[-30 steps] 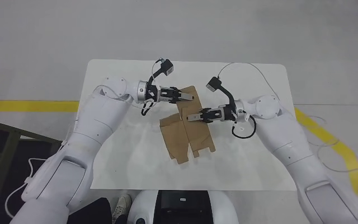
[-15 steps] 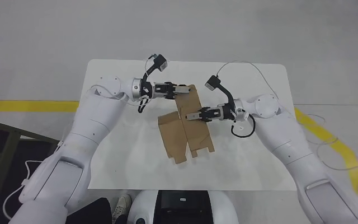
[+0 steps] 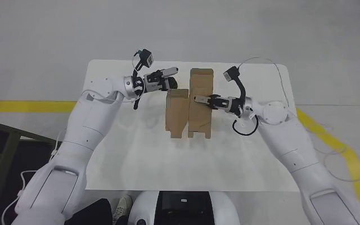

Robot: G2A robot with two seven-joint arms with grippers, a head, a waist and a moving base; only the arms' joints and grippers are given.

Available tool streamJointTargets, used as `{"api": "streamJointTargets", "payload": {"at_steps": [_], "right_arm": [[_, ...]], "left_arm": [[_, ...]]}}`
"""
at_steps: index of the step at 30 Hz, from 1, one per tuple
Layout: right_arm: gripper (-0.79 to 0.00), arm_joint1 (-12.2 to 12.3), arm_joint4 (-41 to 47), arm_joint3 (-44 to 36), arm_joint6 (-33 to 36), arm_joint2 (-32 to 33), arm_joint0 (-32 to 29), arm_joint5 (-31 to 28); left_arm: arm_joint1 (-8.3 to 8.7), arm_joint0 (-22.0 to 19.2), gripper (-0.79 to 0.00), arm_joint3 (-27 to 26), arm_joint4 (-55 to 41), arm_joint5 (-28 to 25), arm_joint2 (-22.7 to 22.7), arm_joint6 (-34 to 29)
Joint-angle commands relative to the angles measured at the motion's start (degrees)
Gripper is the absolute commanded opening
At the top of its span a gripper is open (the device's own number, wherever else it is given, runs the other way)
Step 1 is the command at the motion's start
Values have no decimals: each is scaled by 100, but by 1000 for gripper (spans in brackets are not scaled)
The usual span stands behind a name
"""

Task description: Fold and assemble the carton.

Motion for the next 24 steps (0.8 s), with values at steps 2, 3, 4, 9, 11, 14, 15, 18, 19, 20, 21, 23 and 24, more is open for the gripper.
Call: {"api": "streamJointTargets", "payload": {"at_steps": [2,3,4,9,11,14,15,18,19,20,21,23,24], "right_arm": [[-785,49,-158,-105,-452,222,-187,75],[-785,66,-250,-149,-580,286,-239,124],[-785,82,-338,-205,-708,351,-293,173],[-785,98,-415,-281,-803,408,-353,208],[-785,98,-415,-281,-803,408,-353,208],[-785,98,-415,-281,-803,408,-353,208],[-785,98,-415,-281,-803,408,-353,208],[-785,98,-415,-281,-803,408,-353,208],[-785,98,-415,-281,-803,408,-353,208],[-785,98,-415,-281,-803,408,-353,208],[-785,98,-415,-281,-803,408,-353,208],[-785,96,-384,-300,-837,412,-372,213],[-785,93,-340,-362,-890,421,-415,210]], "left_arm": [[23,123,0,-214,68,85,-62,171],[29,160,0,-274,73,110,-83,231],[34,194,0,-332,85,133,-99,274],[35,206,0,-351,89,145,-103,282],[35,206,0,-351,89,145,-103,282],[35,206,0,-351,89,145,-103,282],[35,206,0,-351,89,145,-103,282],[35,206,0,-351,89,145,-103,282],[35,206,0,-351,89,145,-103,282],[35,206,0,-351,89,145,-103,282],[35,206,0,-351,89,145,-103,282],[35,206,0,-351,89,145,-103,282],[35,206,0,-351,89,145,-103,282]]}}
